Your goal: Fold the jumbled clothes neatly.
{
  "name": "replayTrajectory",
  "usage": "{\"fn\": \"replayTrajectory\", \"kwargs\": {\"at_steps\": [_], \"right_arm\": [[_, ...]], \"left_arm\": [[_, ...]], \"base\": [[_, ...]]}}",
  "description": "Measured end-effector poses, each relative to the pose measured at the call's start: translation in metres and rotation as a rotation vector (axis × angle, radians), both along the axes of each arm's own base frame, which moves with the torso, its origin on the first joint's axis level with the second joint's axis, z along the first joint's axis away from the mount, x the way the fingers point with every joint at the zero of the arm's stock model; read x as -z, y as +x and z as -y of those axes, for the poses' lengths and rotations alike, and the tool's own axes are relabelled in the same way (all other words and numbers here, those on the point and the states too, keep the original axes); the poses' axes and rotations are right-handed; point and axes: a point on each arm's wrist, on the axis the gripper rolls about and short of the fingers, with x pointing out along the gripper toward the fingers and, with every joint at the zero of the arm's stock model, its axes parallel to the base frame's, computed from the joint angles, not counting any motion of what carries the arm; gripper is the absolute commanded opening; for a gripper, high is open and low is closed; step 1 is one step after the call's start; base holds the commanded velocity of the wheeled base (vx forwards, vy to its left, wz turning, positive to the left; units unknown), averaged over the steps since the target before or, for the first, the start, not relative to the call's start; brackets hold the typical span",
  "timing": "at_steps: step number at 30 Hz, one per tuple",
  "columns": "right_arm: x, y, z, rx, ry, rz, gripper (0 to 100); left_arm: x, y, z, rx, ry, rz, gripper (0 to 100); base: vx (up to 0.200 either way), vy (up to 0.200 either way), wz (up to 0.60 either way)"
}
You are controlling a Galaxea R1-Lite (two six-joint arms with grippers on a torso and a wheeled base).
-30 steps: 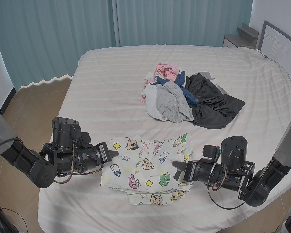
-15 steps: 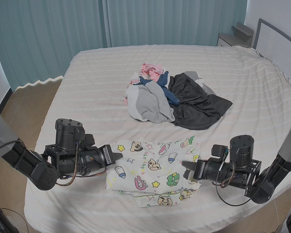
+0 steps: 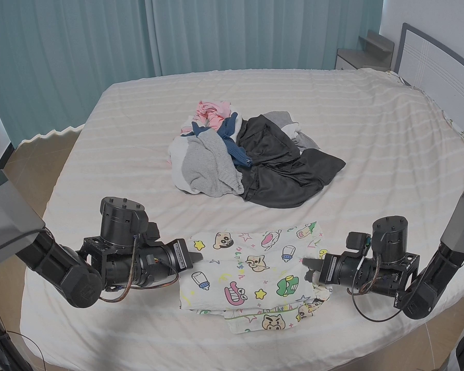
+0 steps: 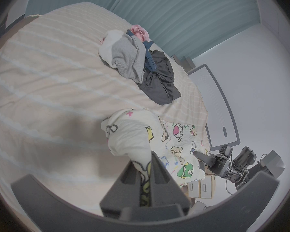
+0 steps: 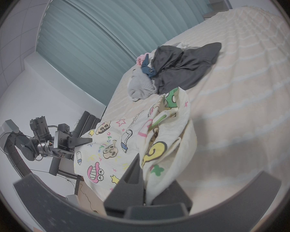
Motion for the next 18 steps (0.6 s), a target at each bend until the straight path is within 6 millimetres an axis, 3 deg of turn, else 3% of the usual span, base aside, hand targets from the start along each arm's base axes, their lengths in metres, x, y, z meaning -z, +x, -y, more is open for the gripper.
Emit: {"fn": "replayTrajectory", "kwargs": {"at_steps": [12, 18], "right_arm": [[0.018, 0.001, 0.005, 0.015, -0.041, -0.057, 0], [0.031, 0.006, 0.011, 0.034, -0.065, -0.089, 0]], "left_arm": [[0.015, -0.003, 0.007, 0.002, 0.004, -0.063, 0], [0.034, -0.003, 0.006, -0.008, 0.039, -0.117, 0]], "base": [[0.0, 0.0, 0.0], [0.0, 0.0, 0.0]]}}
